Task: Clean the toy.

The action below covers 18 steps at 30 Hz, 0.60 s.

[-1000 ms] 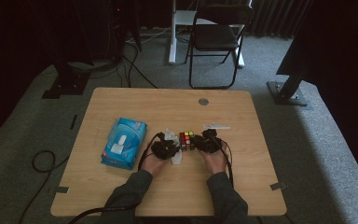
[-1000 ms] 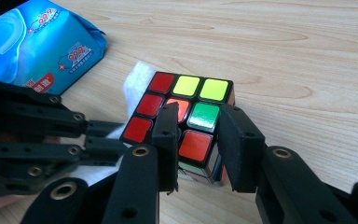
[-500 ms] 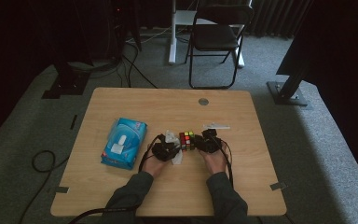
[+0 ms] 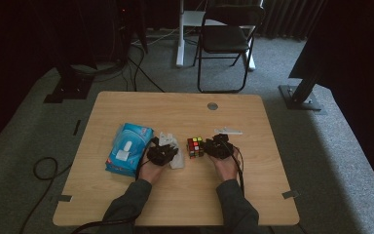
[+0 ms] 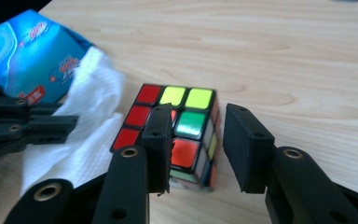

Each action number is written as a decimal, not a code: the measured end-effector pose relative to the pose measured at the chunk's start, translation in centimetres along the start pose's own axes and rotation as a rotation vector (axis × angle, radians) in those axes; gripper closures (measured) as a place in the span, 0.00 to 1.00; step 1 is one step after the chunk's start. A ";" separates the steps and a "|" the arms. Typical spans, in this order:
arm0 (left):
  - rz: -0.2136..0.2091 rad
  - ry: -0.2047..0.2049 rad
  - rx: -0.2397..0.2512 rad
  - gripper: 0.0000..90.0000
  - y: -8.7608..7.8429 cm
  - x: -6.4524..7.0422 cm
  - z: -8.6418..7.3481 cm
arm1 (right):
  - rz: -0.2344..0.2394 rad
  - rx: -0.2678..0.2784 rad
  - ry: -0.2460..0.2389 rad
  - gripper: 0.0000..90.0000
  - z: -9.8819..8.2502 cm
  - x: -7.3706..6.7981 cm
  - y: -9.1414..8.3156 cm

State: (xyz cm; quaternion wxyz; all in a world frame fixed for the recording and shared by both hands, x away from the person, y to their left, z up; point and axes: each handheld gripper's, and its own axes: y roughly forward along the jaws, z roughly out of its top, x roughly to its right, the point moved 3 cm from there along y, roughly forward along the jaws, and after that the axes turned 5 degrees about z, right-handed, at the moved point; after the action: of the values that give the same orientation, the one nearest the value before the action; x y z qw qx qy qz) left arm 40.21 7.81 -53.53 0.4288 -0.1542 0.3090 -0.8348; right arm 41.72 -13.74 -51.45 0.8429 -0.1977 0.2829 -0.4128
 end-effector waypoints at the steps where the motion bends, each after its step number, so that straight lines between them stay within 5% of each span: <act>1: -0.002 0.001 0.000 0.93 -0.2 0.0 0.0 | -0.003 0.012 0.002 0.69 0.1 0.1 -0.2; 9: -0.008 -0.007 0.012 0.93 -1.1 0.0 -0.7 | -0.058 0.049 0.027 0.65 0.1 1.9 -1.3; 18: -0.025 -0.005 0.012 0.93 -2.0 0.9 -2.2 | -0.099 0.029 0.027 0.62 -0.9 3.2 -1.5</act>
State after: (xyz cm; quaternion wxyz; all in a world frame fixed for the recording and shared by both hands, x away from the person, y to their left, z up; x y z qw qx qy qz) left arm 37.34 8.79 -53.94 0.4199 -0.1577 0.3009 -0.8416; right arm 41.89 -17.29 -52.29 0.8204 -0.1935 0.2779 -0.4607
